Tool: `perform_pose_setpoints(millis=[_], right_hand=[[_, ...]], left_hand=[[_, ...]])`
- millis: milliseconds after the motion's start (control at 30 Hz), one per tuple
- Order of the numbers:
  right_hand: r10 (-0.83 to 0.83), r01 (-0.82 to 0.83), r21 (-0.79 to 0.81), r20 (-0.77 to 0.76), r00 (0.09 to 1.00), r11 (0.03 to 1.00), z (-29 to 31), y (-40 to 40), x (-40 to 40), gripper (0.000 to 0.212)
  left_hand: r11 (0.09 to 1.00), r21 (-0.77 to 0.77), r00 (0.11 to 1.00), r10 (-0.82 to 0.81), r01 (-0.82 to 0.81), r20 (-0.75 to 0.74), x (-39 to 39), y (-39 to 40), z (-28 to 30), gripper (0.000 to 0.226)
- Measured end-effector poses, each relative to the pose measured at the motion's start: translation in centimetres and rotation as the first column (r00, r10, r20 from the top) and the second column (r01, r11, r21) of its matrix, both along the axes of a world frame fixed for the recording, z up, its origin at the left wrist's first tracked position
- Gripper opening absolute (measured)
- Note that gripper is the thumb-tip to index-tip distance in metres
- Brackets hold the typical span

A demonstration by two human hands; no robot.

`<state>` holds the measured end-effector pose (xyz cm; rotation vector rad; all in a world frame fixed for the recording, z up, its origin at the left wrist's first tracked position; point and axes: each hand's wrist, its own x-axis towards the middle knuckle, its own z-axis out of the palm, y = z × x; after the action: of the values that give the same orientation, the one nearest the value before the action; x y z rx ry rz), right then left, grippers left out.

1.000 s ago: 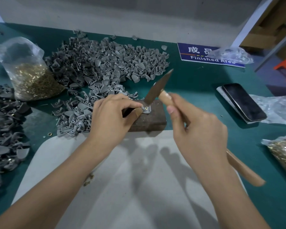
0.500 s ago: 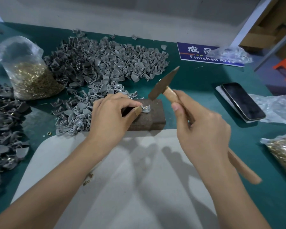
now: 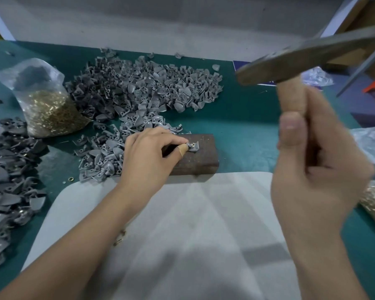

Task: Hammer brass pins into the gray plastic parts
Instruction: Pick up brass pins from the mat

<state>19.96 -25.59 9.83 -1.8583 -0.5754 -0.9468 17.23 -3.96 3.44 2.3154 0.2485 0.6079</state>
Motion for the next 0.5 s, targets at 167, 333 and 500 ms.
perform_pose_setpoints(millis=[167,333,500], right_hand=[[0.030,-0.030,0.241,0.003,1.000,0.970,-0.6,0.2,-0.3,0.043],[0.014,-0.009,0.156,-0.031,0.999,0.988,-1.8,0.1,-2.8,0.039],[-0.107,0.099,-0.128,-0.058,0.993,0.987,-2.0,0.8,-5.0,0.030]], left_hand=[[0.999,0.033,0.999,0.018,-0.017,-0.029,-0.1,-0.2,0.7,0.007],[0.998,0.002,0.998,0.059,-0.059,0.029,-3.5,0.6,2.2,0.006],[0.972,-0.135,0.978,0.200,-0.190,0.065,-10.3,3.9,3.0,0.007]])
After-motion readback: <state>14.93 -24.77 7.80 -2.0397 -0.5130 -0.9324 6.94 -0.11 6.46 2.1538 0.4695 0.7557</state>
